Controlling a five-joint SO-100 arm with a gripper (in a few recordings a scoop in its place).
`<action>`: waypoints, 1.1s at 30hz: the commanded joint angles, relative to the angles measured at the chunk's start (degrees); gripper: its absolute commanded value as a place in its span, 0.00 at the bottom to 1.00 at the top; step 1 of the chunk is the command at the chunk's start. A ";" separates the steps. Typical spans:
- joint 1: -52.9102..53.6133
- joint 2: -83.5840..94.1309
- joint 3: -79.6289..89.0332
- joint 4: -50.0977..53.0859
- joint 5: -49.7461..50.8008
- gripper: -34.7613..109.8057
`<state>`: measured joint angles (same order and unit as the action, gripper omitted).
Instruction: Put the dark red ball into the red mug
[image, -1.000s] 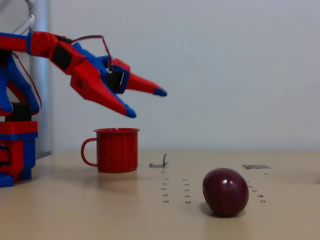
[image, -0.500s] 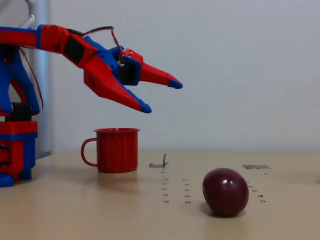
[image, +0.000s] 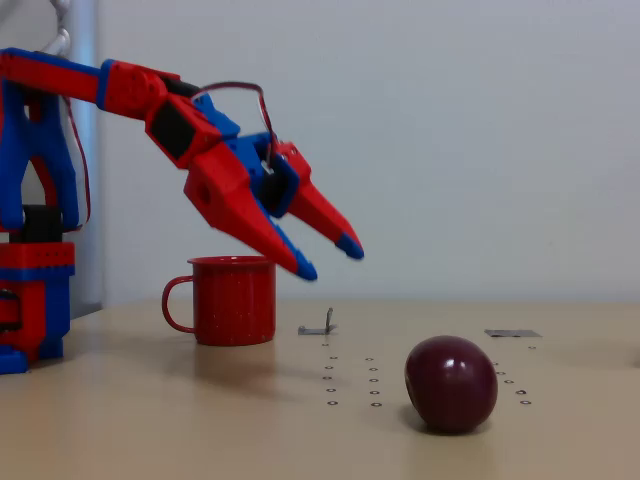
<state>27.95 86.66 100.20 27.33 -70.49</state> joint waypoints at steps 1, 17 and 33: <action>1.49 0.35 -6.50 -0.79 -2.02 0.38; 2.20 -11.60 -13.71 -6.24 -14.15 0.47; 0.44 -25.75 -34.01 -0.35 -10.63 0.47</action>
<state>28.92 58.10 71.54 26.63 -81.74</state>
